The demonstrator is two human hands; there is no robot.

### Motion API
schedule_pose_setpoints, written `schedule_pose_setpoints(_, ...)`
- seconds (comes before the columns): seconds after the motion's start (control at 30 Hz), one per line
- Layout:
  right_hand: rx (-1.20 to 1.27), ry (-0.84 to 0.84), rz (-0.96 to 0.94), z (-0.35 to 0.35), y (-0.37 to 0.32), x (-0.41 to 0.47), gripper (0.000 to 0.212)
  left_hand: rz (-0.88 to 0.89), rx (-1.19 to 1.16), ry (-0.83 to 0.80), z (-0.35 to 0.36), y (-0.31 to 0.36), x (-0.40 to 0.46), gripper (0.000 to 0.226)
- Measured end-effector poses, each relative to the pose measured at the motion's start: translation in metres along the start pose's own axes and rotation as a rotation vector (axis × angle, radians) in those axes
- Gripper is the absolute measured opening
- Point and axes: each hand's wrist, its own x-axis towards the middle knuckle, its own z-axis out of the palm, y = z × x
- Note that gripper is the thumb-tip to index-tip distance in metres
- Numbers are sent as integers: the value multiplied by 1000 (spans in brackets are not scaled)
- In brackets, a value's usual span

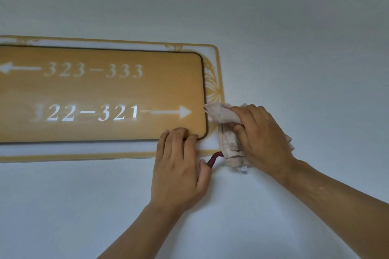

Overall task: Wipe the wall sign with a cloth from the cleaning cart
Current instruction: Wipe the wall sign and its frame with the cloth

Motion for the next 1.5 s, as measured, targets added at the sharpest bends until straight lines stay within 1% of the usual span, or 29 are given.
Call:
schedule_pose_setpoints(0.13,19,129,199,11,-13,40,34,34,-39,21,0,-2,-3,44)
schedule_pose_setpoints(0.23,-17,178,272,19,-22,66,30,66,-49,28,0,-3,-6,44)
schedule_pose_setpoints(0.3,6,206,351,24,-27,83,29,93,-44,37,2,-4,-7,35)
schedule_pose_setpoints(0.4,74,290,548,26,-30,107,27,131,-51,46,6,-6,-10,20)
schedule_pose_setpoints(0.5,0,302,614,23,-30,127,29,144,-33,88,10,-11,-9,18)
schedule_pose_setpoints(0.6,-53,350,606,22,-23,142,31,177,-40,117,14,-7,-9,19)
schedule_pose_setpoints(0.67,-56,400,606,23,-20,155,32,212,-39,131,16,-5,-10,15)
schedule_pose_setpoints(0.77,-23,429,584,32,-24,174,34,245,-1,187,23,-2,-10,8)
schedule_pose_setpoints(0.83,6,363,547,43,-34,185,38,245,15,239,28,-6,-3,5)
schedule_pose_setpoints(0.9,-7,254,485,57,-42,185,46,242,42,267,31,-9,1,15)
schedule_pose_setpoints(1.0,-57,191,394,65,-45,176,60,257,124,327,32,-12,4,25)
schedule_pose_setpoints(1.1,-140,101,243,66,-42,166,77,284,191,386,34,-13,5,25)
schedule_pose_setpoints(1.2,-118,-1,160,65,-33,161,83,300,216,386,36,-11,6,22)
schedule_pose_setpoints(1.3,-124,-66,121,67,-24,163,84,294,184,304,33,-10,5,15)
schedule_pose_setpoints(1.33,-114,-87,115,68,-21,163,84,281,153,275,31,-9,6,13)
schedule_pose_setpoints(1.4,-94,-123,107,69,-17,164,84,256,47,272,22,-9,10,8)
schedule_pose_setpoints(1.5,-78,-155,98,69,-14,167,80,202,-104,225,1,-9,27,15)
